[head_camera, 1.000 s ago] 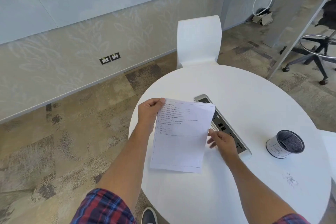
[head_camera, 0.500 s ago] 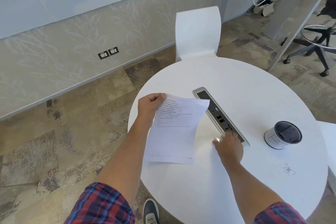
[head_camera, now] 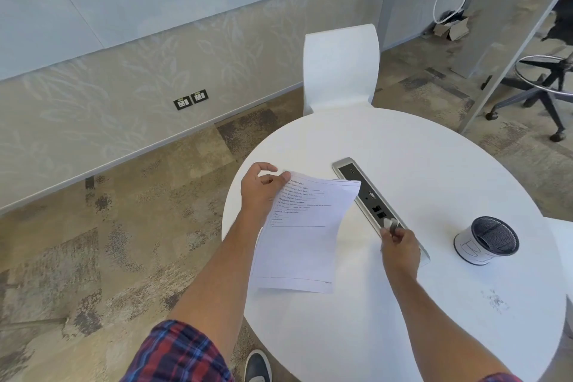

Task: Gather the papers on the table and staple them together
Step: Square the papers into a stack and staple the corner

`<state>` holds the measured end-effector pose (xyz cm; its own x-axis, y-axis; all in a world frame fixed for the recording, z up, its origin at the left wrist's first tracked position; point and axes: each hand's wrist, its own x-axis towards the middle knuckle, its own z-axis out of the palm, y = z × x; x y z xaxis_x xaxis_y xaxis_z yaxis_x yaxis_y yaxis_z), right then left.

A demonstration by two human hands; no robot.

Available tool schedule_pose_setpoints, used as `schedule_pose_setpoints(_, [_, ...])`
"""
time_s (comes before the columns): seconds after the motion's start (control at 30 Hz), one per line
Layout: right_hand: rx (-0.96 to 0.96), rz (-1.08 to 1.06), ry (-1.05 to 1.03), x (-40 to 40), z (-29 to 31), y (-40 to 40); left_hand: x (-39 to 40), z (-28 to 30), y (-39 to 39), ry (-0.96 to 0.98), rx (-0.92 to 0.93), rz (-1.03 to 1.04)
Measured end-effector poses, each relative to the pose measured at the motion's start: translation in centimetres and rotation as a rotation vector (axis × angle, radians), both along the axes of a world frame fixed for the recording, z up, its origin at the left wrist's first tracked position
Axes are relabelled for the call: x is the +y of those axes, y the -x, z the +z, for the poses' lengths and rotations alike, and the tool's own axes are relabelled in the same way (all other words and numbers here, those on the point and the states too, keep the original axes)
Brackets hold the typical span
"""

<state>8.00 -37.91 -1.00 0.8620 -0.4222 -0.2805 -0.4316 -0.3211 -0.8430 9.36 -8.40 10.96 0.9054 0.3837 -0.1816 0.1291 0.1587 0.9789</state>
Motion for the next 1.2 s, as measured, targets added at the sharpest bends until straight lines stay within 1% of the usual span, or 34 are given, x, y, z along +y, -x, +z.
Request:
schedule_pose_setpoints(0.1, [-0.119,-0.094,-0.179,1.0,3.1,-1.1,-0.2,0.2,-0.1,-0.047,-0.004,0.009])
schedule_pose_setpoints(0.17, [-0.196,-0.102,-0.255,1.5,4.4,-2.1,-0.3,0.2,-0.3,-0.064,-0.016,-0.004])
schedule_pose_setpoints(0.3, [-0.343,0.058,-0.309,2.9,7.7,-3.8,-0.5,0.4,-0.3,-0.090,-0.026,-0.040])
schedule_pose_setpoints(0.43, [-0.402,0.272,-0.295,5.0,11.1,-5.2,-0.8,0.5,-0.6,-0.114,-0.055,-0.047])
schedule_pose_setpoints(0.5, [-0.392,0.401,-0.215,5.8,12.3,-5.9,-1.0,0.8,-0.7,-0.109,-0.052,-0.054])
schedule_pose_setpoints(0.63, [-0.323,0.712,0.074,7.1,14.4,-7.1,-0.9,1.0,-0.7,-0.134,-0.039,-0.096])
schedule_pose_setpoints(0.73, [-0.318,0.895,0.209,7.7,15.5,-7.5,-0.5,1.2,-0.7,-0.189,-0.045,-0.138])
schedule_pose_setpoints(0.9, [-0.320,1.017,0.337,8.3,17.3,-8.2,-0.3,1.5,-0.6,-0.247,-0.018,-0.142])
schedule_pose_setpoints(1.2, [-0.281,1.176,0.482,10.0,20.3,-9.8,0.0,1.0,-0.9,-0.298,-0.023,-0.112])
